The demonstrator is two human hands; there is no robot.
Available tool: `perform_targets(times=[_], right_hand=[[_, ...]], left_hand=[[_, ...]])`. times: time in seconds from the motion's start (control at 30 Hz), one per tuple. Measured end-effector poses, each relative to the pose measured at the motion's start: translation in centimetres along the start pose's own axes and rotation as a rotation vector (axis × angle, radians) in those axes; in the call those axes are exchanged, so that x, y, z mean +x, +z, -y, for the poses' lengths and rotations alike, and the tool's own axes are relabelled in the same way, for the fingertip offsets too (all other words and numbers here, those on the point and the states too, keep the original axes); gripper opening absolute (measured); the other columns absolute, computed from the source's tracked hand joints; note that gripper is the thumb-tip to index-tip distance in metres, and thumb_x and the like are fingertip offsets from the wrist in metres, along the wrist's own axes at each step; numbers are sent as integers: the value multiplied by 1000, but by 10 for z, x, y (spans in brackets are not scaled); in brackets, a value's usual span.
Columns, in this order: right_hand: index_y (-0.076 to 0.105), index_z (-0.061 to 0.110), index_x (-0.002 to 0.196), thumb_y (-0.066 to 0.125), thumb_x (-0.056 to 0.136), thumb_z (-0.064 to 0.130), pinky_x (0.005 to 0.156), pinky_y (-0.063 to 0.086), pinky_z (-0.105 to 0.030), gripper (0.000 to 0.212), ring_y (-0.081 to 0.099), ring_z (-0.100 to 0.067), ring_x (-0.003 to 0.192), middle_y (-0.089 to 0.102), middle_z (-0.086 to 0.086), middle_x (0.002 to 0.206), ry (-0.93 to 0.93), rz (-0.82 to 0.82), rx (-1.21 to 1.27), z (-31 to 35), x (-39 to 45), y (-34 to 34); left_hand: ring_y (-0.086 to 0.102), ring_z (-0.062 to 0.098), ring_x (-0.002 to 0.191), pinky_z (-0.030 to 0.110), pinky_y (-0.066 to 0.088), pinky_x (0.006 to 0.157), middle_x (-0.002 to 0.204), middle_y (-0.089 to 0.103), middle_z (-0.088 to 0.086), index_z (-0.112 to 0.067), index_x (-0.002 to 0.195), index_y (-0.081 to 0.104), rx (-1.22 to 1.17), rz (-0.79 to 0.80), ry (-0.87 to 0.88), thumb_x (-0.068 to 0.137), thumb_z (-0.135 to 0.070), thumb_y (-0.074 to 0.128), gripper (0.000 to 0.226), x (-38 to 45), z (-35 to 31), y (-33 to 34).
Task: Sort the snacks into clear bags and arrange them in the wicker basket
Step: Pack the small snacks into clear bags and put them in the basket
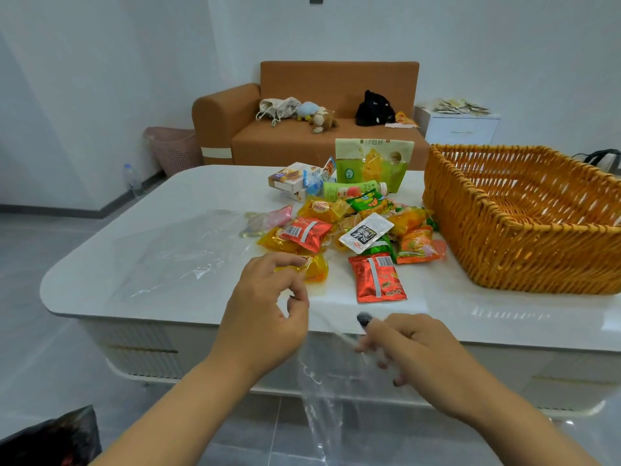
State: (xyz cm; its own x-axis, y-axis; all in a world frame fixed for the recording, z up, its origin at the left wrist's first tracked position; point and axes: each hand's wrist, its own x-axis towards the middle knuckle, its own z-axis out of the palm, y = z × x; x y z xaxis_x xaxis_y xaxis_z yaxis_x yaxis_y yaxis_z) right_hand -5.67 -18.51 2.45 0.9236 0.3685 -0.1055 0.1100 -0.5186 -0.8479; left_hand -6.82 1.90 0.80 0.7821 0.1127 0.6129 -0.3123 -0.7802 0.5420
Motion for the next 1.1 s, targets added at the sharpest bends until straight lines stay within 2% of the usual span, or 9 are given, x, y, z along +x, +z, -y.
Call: perform_targets(times=[0.1, 0.23, 0.4, 0.57, 0.77, 0.83, 0.9, 0.97, 1.1], right_hand=[[75, 16, 70, 61, 85, 33, 69, 59, -43, 27, 68, -22, 70, 72, 2, 71, 93, -9, -63, -3, 3, 2], [71, 30, 69, 77, 72, 32, 68, 53, -13, 7, 63, 3, 73, 69, 13, 75, 0, -19, -200, -4, -1, 14], [68, 35, 89, 70, 74, 29, 82, 34, 0, 16, 46, 8, 100, 49, 23, 103, -548, -160, -420, -10, -1, 31], [72, 38, 75, 46, 68, 23, 78, 50, -23, 31, 59, 6, 83, 65, 23, 79, -819, 60, -575, -18, 8, 40], [61, 25, 95, 24, 99, 24, 107, 17, -16, 37, 60, -1, 99, 72, 11, 88, -756, 302, -567, -31, 25, 38], [70, 12, 109, 5, 82, 46, 109, -19, -10, 78, 51, 3, 121, 68, 7, 114, -684, 369, -575, -19, 20, 28], [72, 25, 109, 23, 79, 47, 101, -35, -19, 62, 36, 12, 130, 65, 15, 122, -814, 307, -714, -22, 14, 21], [72, 32, 97, 47, 90, 38, 106, -32, -24, 27, 42, 12, 122, 69, 19, 107, -743, 251, -671, -15, 6, 17], [67, 32, 85, 49, 86, 37, 118, 1, -18, 19, 60, 2, 78, 67, 21, 83, -639, -82, -463, -9, 7, 14]], left_hand=[[53, 5, 109, 1, 35, 86, 110, 63, -11, -25, 67, 57, -8, -28, 35, 74, -11, 58, 16, -1, -3, -1], [56, 2, 108, 3, 38, 84, 108, 62, -15, -23, 67, 60, -63, -36, 54, 74, -8, 59, 16, -6, -9, 2], [60, 2, 107, 21, 53, 73, 111, 59, -22, -29, 66, 60, -153, 16, -44, 74, -12, 58, 20, -4, -5, 4], [65, 2, 91, 11, 52, 67, 108, 62, -19, -27, 63, 62, -229, 84, -231, 79, 4, 66, 35, 2, -2, 5], [70, 10, 81, 31, 57, 79, 100, 69, -19, -19, 61, 66, -338, 105, -480, 80, 4, 64, 30, 10, 0, -1], [72, 13, 81, 42, 59, 82, 98, 72, -17, -17, 61, 66, -402, 114, -565, 81, 6, 62, 31, 11, 3, -3], [72, 14, 87, 42, 60, 82, 96, 73, -12, -18, 59, 65, -483, 109, -642, 82, 6, 66, 33, 12, 4, -6], [71, 18, 94, 41, 60, 82, 98, 74, -5, -16, 66, 65, -581, 100, -688, 83, 3, 69, 26, 12, 3, -9], [72, 18, 98, 44, 57, 87, 107, 74, -3, -27, 116, 62, -794, 189, -712, 90, -22, 67, 27, 14, 0, -18]])
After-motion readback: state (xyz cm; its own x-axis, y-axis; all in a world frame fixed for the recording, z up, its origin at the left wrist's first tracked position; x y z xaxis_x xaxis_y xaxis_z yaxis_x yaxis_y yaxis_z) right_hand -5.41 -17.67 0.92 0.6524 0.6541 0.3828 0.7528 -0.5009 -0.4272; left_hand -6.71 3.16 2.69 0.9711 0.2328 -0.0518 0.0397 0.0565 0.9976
